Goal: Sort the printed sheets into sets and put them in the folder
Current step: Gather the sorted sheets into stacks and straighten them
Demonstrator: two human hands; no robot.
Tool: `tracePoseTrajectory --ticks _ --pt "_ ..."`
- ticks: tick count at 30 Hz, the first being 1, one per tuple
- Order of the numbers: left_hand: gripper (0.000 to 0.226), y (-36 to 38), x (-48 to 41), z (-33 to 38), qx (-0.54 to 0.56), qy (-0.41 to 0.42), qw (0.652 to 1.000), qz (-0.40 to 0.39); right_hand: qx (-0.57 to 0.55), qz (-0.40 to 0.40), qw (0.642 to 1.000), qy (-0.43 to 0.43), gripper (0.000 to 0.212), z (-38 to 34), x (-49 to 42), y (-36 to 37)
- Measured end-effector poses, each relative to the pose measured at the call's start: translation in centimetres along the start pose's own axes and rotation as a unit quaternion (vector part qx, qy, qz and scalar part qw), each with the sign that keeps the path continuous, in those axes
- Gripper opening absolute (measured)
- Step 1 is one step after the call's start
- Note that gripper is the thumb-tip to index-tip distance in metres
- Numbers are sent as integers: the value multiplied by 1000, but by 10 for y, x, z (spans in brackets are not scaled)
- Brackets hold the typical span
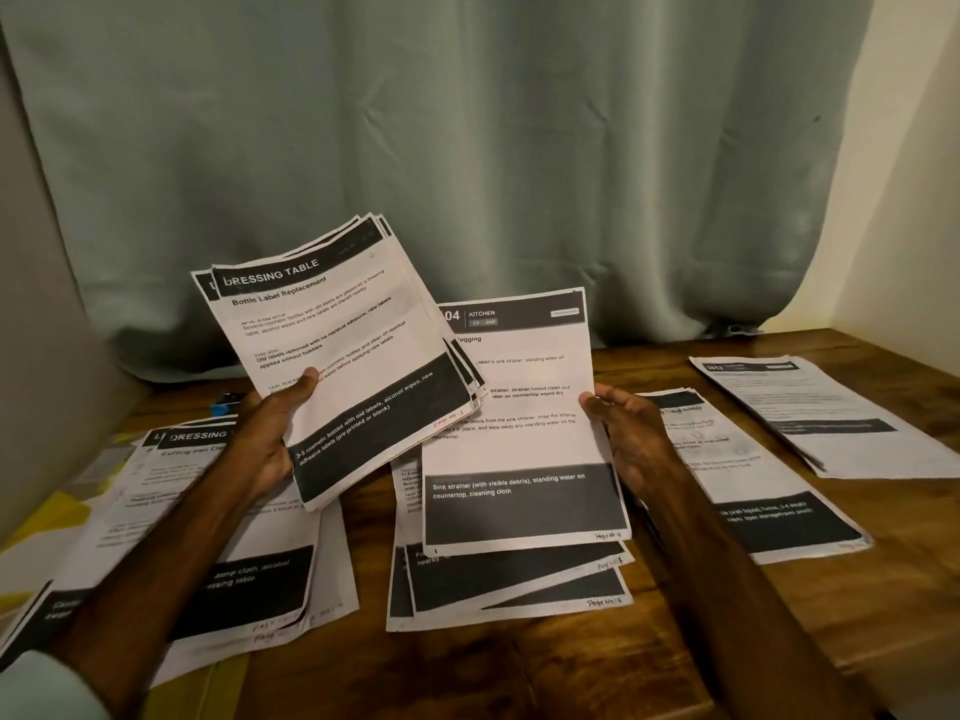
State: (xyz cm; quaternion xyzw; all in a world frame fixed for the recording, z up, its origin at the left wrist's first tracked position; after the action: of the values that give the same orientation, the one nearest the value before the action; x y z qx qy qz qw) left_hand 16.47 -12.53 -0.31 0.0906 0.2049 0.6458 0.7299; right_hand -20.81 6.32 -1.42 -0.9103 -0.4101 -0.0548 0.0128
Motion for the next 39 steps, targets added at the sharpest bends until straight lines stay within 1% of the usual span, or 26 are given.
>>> tracePoseTrajectory --ticks 5,9,13,15,17,20,22,25,27,29,31,33,35,38,39 --pt "40 1 1 -2 6 -6 1000 -12 3 1 1000 -6 13 -1 2 0" --pt "38 2 2 0 1 1 1000 -17 -12 -4 1000 -7 10 0 2 1" --pt "37 3 3 -1 5 -2 1000 -17 -19 4 1000 -13 14 -1 0 0" --pt "38 2 3 0 10 -7 1000 -22 -38 27 999 -21 21 -3 0 -3" --pt "38 2 4 1 15 -15 999 -36 -88 53 994 -31 25 -4 -1 -9" --pt "33 7 7 1 21 -32 998 -58 -154 94 982 -47 16 -6 3 -19" --pt "36 11 9 0 24 -40 997 -60 -175 119 976 -51 8 -7 5 -25" --pt "41 17 13 1 24 -40 996 -73 -185 137 971 -59 9 -8 6 -27" --pt "41 18 14 0 21 -39 996 -78 -172 149 972 -62 6 -7 5 -29" --pt "43 17 14 0 21 -39 996 -82 -139 169 973 -74 10 -9 6 -30" --pt "46 18 14 -3 23 -41 995 -89 -72 219 967 -106 13 -13 11 -35" --pt "42 20 15 -6 17 -39 995 -89 -4 261 955 -143 20 -19 19 -34" --pt "38 22 18 -6 11 -35 996 -87 30 266 950 -163 25 -20 24 -28" --pt "49 23 22 -8 -8 -35 996 -87 24 262 954 -144 27 -21 27 -29" --pt "53 22 22 -8 -11 -32 996 -87 23 259 954 -151 26 -23 27 -31"
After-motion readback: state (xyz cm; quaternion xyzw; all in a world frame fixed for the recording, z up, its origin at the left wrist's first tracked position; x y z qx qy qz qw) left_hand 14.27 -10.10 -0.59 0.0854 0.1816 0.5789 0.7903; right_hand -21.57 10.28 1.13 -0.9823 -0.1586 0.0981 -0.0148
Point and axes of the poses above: each hand's wrist, its own x-axis away from the middle knuckle, its own y-axis out of the palm, z = x × y, the point moved 7 cm from there along -x, towards the middle knuckle, and after that the axes turned 10 degrees about y, right-handed, at the moved point
